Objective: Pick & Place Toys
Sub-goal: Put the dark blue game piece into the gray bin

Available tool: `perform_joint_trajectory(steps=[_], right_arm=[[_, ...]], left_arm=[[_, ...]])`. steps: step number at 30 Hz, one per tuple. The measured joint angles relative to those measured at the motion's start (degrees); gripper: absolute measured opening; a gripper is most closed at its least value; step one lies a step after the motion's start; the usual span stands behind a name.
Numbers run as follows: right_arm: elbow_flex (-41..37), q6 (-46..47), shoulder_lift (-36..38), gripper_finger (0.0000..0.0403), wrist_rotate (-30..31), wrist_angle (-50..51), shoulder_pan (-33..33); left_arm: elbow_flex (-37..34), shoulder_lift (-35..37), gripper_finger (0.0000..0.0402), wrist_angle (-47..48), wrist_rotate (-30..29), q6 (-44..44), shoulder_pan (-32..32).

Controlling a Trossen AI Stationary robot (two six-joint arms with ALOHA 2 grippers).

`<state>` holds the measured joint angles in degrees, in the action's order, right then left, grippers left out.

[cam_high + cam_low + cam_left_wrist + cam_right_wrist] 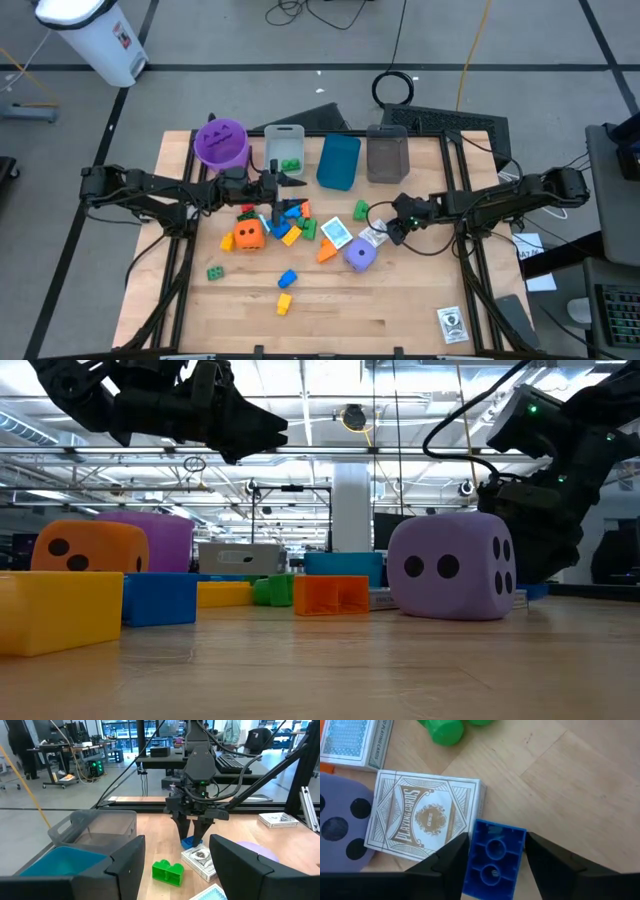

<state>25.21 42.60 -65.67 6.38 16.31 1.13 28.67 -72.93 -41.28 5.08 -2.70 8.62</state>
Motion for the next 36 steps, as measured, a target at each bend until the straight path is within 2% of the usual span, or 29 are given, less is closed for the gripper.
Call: perform_joint_trajectory(steps=[9, 20, 31, 36], right_arm=[[0.0, -1.3, 0.0, 0.0151, 1.2, 0.4, 0.0], [-0.1, -1.8, 0.8, 0.0148, 1.3, -0.2, 0.1], [-0.3, -3.0, 10.5, 0.0146, 1.3, -2.7, 3.3], [-0.3, -6.9, 14.9, 0.0150, 1.1, -10.1, 5.6]], left_arm=[[0.0, 0.0, 0.0230, 0.0, 0.0, 0.0, 0.0], [0.0, 0.0, 0.0230, -0.6, -0.1, 0.0, 0.0], [0.0, 0.0, 0.0230, -2.2, -0.1, 0.0, 0.0], [0.0, 0.0, 0.0230, -3.1, 0.0, -0.1, 0.1]])
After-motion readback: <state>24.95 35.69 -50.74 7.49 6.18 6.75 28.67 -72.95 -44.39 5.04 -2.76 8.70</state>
